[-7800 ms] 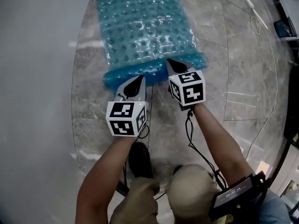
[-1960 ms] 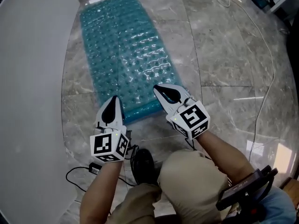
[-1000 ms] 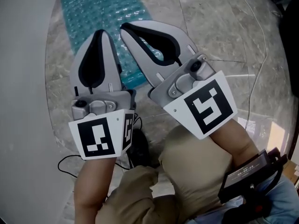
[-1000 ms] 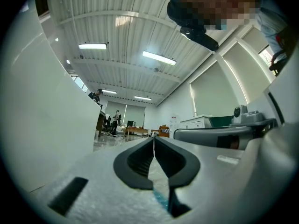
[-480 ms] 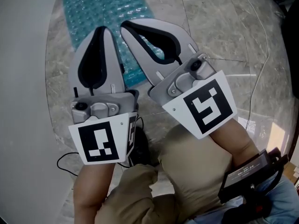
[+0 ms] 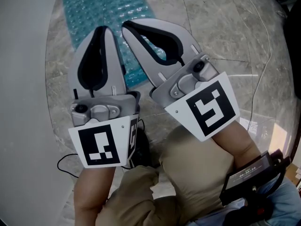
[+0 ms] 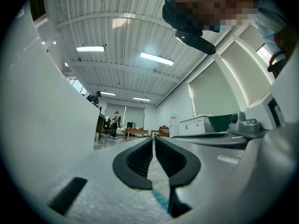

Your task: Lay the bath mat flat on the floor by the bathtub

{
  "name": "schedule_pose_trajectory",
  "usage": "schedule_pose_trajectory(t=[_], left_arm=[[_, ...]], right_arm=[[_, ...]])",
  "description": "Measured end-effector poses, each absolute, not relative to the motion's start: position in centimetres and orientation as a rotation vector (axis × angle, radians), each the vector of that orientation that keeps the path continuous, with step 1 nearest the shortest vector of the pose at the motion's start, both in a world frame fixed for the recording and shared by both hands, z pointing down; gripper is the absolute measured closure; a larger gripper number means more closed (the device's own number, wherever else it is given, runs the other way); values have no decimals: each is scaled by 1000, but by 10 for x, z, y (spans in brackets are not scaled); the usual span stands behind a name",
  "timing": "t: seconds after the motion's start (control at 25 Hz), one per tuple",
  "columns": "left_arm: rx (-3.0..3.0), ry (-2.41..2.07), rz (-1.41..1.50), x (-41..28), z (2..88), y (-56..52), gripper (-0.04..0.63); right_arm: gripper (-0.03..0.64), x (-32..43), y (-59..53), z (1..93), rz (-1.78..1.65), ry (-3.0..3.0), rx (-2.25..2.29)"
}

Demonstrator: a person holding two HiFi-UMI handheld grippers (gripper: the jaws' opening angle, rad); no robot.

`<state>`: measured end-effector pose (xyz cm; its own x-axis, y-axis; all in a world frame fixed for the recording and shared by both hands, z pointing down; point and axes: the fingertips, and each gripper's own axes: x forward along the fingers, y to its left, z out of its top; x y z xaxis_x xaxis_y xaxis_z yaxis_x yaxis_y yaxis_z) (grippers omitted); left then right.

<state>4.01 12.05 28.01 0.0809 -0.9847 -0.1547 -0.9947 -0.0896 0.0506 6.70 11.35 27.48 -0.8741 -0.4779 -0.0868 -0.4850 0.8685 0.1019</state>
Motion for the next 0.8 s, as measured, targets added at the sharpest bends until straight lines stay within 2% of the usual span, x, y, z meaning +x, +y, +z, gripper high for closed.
schedule_pose_trajectory(t=[0.8], left_arm=[[-2265, 2063, 201, 41, 281, 123, 563]], right_arm=[[611, 69, 114, 269, 206, 2974, -778]])
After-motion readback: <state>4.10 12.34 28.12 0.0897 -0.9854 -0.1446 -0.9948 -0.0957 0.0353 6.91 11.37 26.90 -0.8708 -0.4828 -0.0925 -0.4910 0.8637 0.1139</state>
